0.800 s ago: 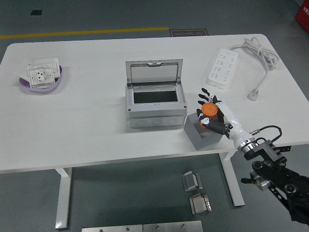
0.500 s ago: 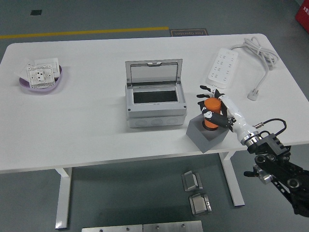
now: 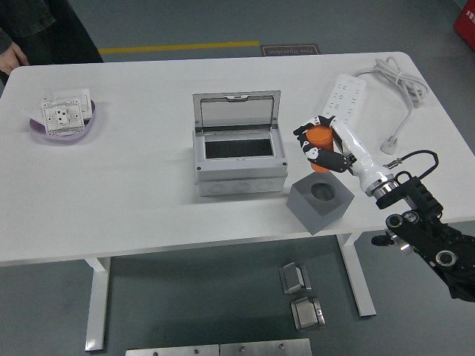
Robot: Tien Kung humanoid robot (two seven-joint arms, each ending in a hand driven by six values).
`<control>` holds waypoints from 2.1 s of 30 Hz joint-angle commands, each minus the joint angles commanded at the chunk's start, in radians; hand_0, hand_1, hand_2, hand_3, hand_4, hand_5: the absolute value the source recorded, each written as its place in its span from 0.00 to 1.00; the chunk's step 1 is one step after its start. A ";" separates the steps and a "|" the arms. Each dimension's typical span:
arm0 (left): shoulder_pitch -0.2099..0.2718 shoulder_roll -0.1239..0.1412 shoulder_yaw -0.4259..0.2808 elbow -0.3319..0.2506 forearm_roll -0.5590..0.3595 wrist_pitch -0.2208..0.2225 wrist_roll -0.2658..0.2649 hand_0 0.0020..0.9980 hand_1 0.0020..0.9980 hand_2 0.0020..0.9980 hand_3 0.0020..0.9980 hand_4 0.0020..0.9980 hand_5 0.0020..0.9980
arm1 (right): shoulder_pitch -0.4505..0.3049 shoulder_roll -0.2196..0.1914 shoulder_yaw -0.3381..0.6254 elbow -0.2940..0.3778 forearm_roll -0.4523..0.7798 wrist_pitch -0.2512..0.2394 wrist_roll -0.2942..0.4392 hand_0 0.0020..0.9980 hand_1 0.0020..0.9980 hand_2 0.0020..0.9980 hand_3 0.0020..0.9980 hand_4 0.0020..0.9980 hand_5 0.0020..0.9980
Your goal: Pick up the cylinder from the cube,place it in the box,flap close box
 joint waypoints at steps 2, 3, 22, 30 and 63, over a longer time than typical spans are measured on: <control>-0.001 0.002 -0.002 0.001 0.002 0.002 0.000 0.69 0.66 0.59 0.61 0.64 0.29 | 0.041 0.010 -0.030 -0.013 -0.042 -0.013 -0.017 0.64 0.52 0.55 0.40 0.00 0.00; -0.001 0.002 -0.003 0.001 0.003 0.002 -0.001 0.69 0.66 0.59 0.61 0.64 0.29 | 0.063 0.014 -0.041 -0.018 -0.065 -0.018 -0.023 0.64 0.52 0.55 0.40 0.00 0.00; -0.009 0.018 -0.037 0.003 0.034 0.009 0.006 0.69 0.67 0.60 0.61 0.64 0.29 | 0.426 0.197 -0.363 -0.288 -0.221 0.006 -0.100 0.00 0.13 0.39 0.27 0.00 0.00; -0.019 0.025 -0.043 0.002 0.044 0.008 0.008 0.68 0.68 0.60 0.61 0.64 0.29 | 0.480 0.242 -0.477 -0.382 -0.148 0.004 -0.063 0.00 0.09 0.38 0.27 0.00 0.00; -0.053 0.031 -0.012 -0.008 0.034 -0.009 -0.004 0.68 0.69 0.61 0.61 0.63 0.28 | 0.537 0.266 -0.614 -0.484 -0.170 0.060 0.005 0.72 0.70 0.80 0.94 0.68 0.08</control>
